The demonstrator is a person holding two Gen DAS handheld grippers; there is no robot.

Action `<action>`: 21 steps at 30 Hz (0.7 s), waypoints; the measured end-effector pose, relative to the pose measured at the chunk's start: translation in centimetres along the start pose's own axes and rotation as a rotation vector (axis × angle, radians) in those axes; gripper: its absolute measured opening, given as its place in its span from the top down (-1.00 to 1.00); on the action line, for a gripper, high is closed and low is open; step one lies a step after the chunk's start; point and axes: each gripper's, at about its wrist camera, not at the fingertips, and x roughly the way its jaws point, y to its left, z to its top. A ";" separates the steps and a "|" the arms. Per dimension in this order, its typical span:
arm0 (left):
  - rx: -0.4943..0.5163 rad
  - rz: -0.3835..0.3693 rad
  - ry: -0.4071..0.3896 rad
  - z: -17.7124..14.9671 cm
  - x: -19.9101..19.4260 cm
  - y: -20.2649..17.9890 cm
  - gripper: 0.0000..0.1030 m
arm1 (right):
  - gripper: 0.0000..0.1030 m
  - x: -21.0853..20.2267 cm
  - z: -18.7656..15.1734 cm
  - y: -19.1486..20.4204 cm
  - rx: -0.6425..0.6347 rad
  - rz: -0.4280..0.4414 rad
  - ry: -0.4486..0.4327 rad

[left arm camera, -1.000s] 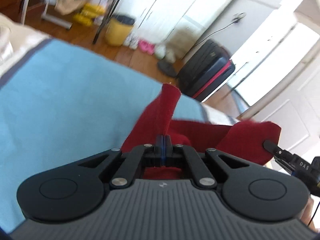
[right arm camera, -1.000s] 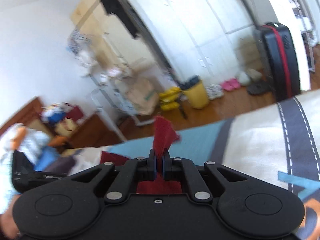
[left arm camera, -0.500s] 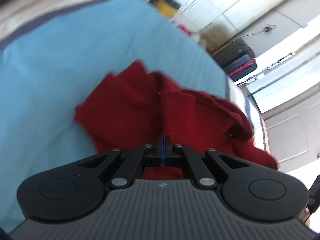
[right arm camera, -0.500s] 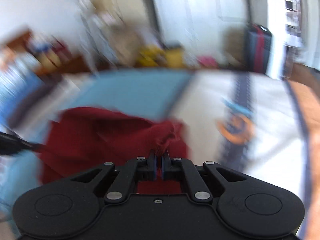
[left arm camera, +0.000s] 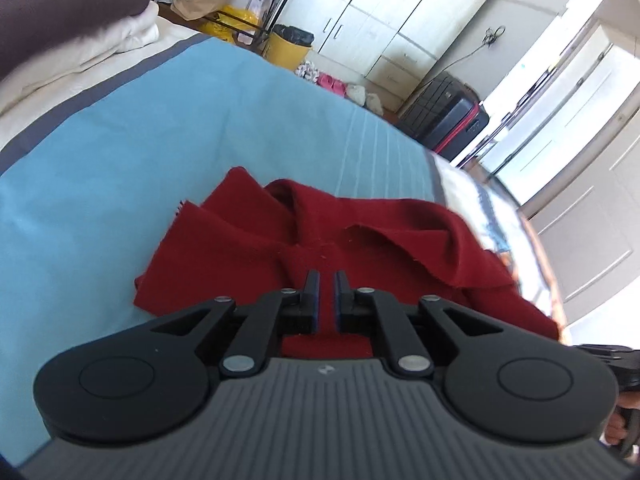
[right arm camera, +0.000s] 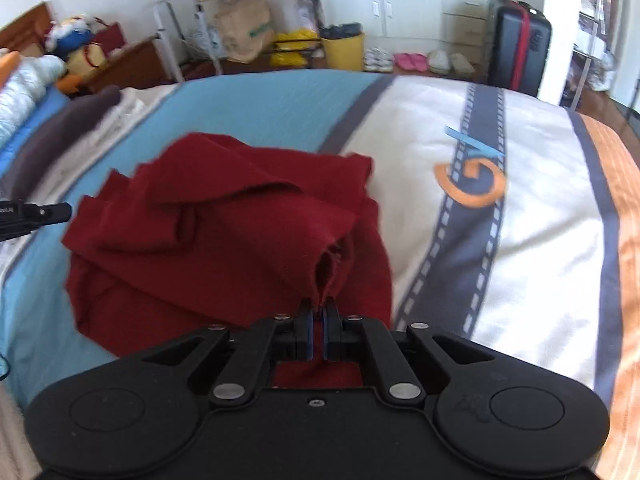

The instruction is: Fold clothes

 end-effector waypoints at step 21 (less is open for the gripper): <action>0.287 0.117 -0.011 -1.9 5.6 -2.9 0.85 | 0.79 -0.4 -0.6 0.0 -0.045 0.118 0.024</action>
